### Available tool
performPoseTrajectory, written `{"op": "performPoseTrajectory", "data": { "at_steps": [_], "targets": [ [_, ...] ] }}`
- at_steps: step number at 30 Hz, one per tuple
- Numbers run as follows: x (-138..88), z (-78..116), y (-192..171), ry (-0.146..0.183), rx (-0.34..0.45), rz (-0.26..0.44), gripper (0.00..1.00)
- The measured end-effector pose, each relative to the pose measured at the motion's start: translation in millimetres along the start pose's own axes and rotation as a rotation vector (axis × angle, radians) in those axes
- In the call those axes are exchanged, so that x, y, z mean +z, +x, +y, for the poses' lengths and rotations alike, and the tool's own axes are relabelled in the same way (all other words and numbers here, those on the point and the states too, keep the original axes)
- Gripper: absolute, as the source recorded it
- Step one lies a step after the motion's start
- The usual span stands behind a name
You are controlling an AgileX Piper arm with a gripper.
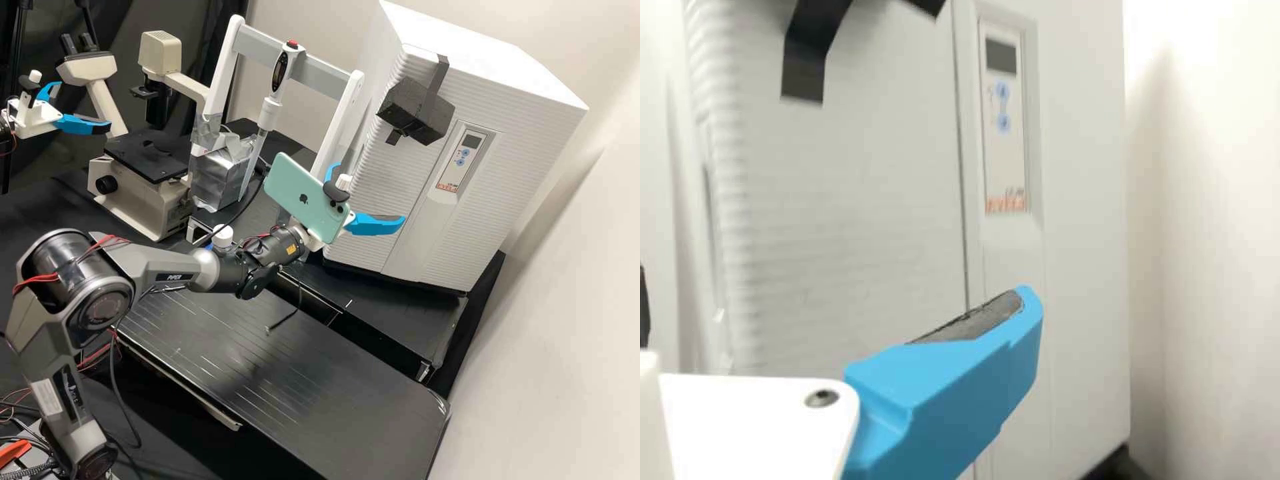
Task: Open the door
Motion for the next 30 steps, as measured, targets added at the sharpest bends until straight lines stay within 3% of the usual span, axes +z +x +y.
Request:
{"op": "performPoseTrajectory", "data": {
  "at_steps": [2,15,16,30],
  "targets": [
    [-2.0,1.5,4.8,-0.016,0.002,0.003,1.0],
    [-8.0,6.1,15.4,-0.03,-0.001,0.001,1.0],
    [-9.0,6.8,16.3,-0.03,0.002,0.004,0.0],
    [-8.4,6.2,19.8,-0.03,-0.006,-0.005,0.0]
  ]
}}
